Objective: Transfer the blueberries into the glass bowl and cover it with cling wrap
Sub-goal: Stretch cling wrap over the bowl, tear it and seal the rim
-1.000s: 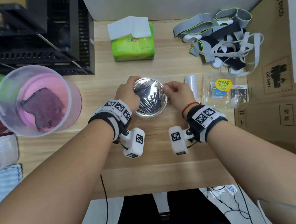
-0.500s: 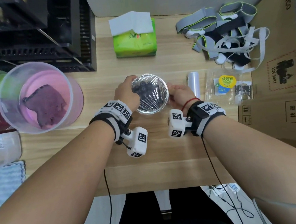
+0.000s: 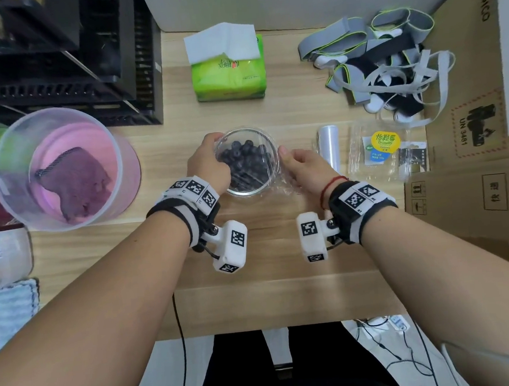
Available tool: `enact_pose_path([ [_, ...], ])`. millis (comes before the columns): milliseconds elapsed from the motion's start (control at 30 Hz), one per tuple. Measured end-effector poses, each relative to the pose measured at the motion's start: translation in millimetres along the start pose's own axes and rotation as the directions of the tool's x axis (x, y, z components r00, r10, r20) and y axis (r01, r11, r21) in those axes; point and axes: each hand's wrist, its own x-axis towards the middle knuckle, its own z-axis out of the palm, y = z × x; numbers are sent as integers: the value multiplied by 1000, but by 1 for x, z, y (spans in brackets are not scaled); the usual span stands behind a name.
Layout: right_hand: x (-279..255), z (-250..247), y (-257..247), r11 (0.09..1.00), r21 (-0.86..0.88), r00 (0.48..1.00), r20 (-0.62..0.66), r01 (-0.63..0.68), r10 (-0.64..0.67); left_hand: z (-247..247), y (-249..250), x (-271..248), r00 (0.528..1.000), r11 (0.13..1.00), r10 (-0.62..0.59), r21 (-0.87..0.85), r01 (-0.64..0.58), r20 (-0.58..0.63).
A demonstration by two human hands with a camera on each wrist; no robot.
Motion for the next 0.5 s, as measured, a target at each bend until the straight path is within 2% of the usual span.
enact_pose_path([
  [233, 8, -5, 6, 956, 286, 997, 1, -69, 72, 2, 2, 0, 1000, 1000, -11, -1, 11, -5],
  [367, 6, -2, 1, 974, 223, 999, 7, -39, 38, 4, 2, 1, 1000, 999, -15, 30, 16, -16],
  [500, 3, 1, -1, 957, 288, 992, -110, -26, 60, 5, 3, 1, 1000, 999, 1, 43, -1, -11],
])
